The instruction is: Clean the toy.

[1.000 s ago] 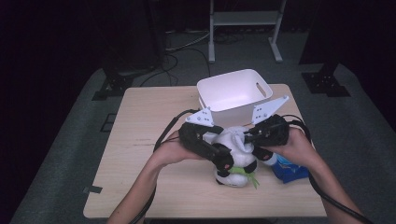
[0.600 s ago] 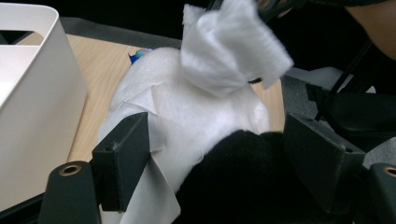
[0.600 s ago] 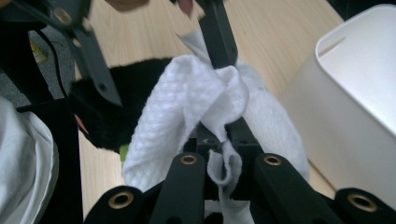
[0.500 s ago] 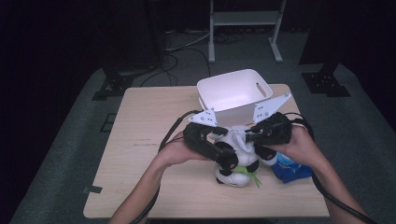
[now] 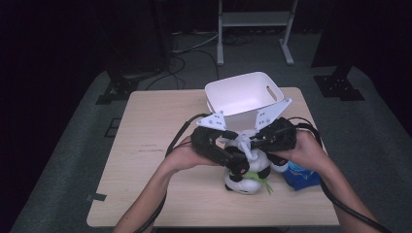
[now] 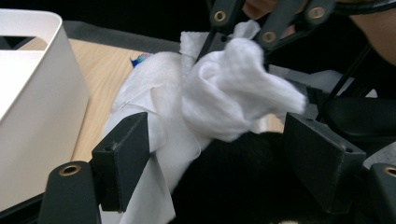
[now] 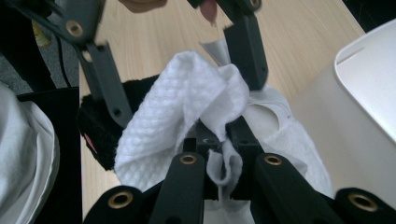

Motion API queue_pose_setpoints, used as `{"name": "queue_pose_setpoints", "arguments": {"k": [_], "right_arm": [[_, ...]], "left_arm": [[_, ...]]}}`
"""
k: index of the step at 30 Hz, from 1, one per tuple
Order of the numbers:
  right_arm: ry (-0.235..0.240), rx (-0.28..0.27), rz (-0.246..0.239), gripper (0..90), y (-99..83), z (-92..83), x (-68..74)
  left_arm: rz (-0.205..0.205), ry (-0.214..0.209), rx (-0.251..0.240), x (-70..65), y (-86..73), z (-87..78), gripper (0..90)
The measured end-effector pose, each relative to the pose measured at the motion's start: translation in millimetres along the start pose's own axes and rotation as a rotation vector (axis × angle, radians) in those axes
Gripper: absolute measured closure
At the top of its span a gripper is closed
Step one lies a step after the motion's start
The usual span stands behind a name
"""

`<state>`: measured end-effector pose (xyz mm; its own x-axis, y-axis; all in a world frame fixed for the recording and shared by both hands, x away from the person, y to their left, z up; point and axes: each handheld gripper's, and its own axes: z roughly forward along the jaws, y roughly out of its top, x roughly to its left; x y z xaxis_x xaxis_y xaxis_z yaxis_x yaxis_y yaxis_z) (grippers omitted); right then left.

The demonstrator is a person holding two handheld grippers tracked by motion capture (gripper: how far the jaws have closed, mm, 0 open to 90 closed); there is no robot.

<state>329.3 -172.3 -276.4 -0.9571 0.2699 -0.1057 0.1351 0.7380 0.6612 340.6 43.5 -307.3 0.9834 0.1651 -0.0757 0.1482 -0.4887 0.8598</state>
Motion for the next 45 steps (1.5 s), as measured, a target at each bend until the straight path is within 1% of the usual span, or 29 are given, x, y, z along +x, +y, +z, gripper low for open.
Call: {"name": "queue_pose_setpoints", "arguments": {"k": [1, 3, 4, 5, 6, 7, 9, 12, 15, 17, 19, 20, 23, 28, 32, 33, 34, 36, 38, 40, 42, 44, 45], "right_arm": [[-0.002, -0.002, 0.007, 84.8, -2.9, -1.9, -0.9], [-0.02, -0.003, 0.015, 84.8, -7.6, -5.1, -2.9], [-0.039, 0.0, 0.025, 84.8, -11.6, -7.7, -4.8], [-0.043, -0.008, 0.036, 84.9, -15.1, -9.7, -6.9], [-0.033, -0.018, 0.05, 85.0, -18.5, -11.8, -8.7], [-0.028, -0.021, 0.056, 85.0, -20.7, -13.2, -9.7], [-0.037, -0.024, 0.063, 85.0, -25.1, -15.8, -9.9], [-0.039, -0.02, 0.07, 85.0, -27.7, -18.0, -9.7], [-0.043, -0.016, 0.074, 84.9, -29.8, -19.5, -10.0], [-0.045, -0.014, 0.08, 85.0, -31.7, -20.5, -10.3], [-0.047, -0.018, 0.081, 85.0, -33.0, -21.0, -10.2], [-0.047, -0.019, 0.081, 85.0, -33.5, -21.3, -10.3], [-0.044, -0.023, 0.084, 85.0, -34.5, -21.2, -10.2], [-0.036, -0.019, 0.081, 85.0, -35.1, -21.7, -9.8], [-0.031, -0.016, 0.072, 85.0, -34.0, -20.8, -8.6], [-0.029, -0.015, 0.074, 85.0, -33.7, -20.6, -8.1], [-0.029, -0.013, 0.072, 85.0, -33.1, -20.3, -7.4], [-0.035, -0.003, 0.068, 85.0, -32.4, -20.1, -6.6], [-0.035, -0.004, 0.073, 85.0, -33.3, -20.6, -7.3], [-0.03, -0.005, 0.08, 85.1, -34.9, -21.1, -8.5], [-0.025, -0.014, 0.084, 85.1, -36.5, -21.3, -9.1], [-0.024, -0.017, 0.085, 85.1, -36.7, -21.3, -9.1], [-0.024, -0.017, 0.084, 85.1, -36.7, -21.2, -9.1]], "left_arm": [[0.0, -0.009, -0.007, -0.3, 0.8, -1.3, 22.7], [0.007, -0.018, -0.011, -1.2, 2.3, -4.1, 22.7], [0.013, -0.014, -0.002, -1.8, 2.7, -4.4, 21.8], [0.023, -0.008, 0.01, -1.8, 2.6, -4.1, 20.5], [0.02, -0.008, 0.015, -1.8, 2.1, -3.2, 20.4], [0.021, -0.007, 0.025, -0.8, 0.4, -0.6, 19.8], [0.017, -0.014, 0.033, 1.0, -3.0, 4.9, 19.2], [0.025, -0.017, 0.053, 2.6, -9.0, 14.3, 17.6], [0.024, -0.019, 0.047, 4.9, -14.1, 21.1, 16.4], [0.023, -0.019, 0.051, 6.4, -16.9, 25.5, 13.2], [0.019, -0.017, 0.056, 7.9, -19.3, 27.8, 12.6], [0.012, -0.015, 0.052, 8.2, -20.0, 28.9, 12.5], [0.007, -0.026, 0.043, 10.5, -22.5, 30.8, 10.3], [-0.006, -0.053, 0.025, 11.6, -26.6, 34.6, 7.0], [-0.016, -0.073, 0.038, 12.6, -28.2, 40.6, 0.4], [-0.019, -0.079, 0.041, 13.4, -28.8, 42.4, 0.0], [-0.023, -0.089, 0.033, 14.1, -29.9, 44.4, 0.0], [-0.024, -0.096, 0.014, 14.7, -31.6, 46.0, 0.0], [-0.024, -0.105, -0.008, 15.6, -33.4, 47.5, 0.0], [-0.028, -0.118, -0.012, 17.1, -35.1, 48.7, 0.0], [-0.022, -0.119, 0.005, 17.7, -34.3, 46.2, 0.0], [0.003, -0.117, 0.046, 15.8, -34.6, 46.1, 0.0], [0.031, -0.106, 0.066, 13.9, -35.4, 46.2, 0.0]]}}
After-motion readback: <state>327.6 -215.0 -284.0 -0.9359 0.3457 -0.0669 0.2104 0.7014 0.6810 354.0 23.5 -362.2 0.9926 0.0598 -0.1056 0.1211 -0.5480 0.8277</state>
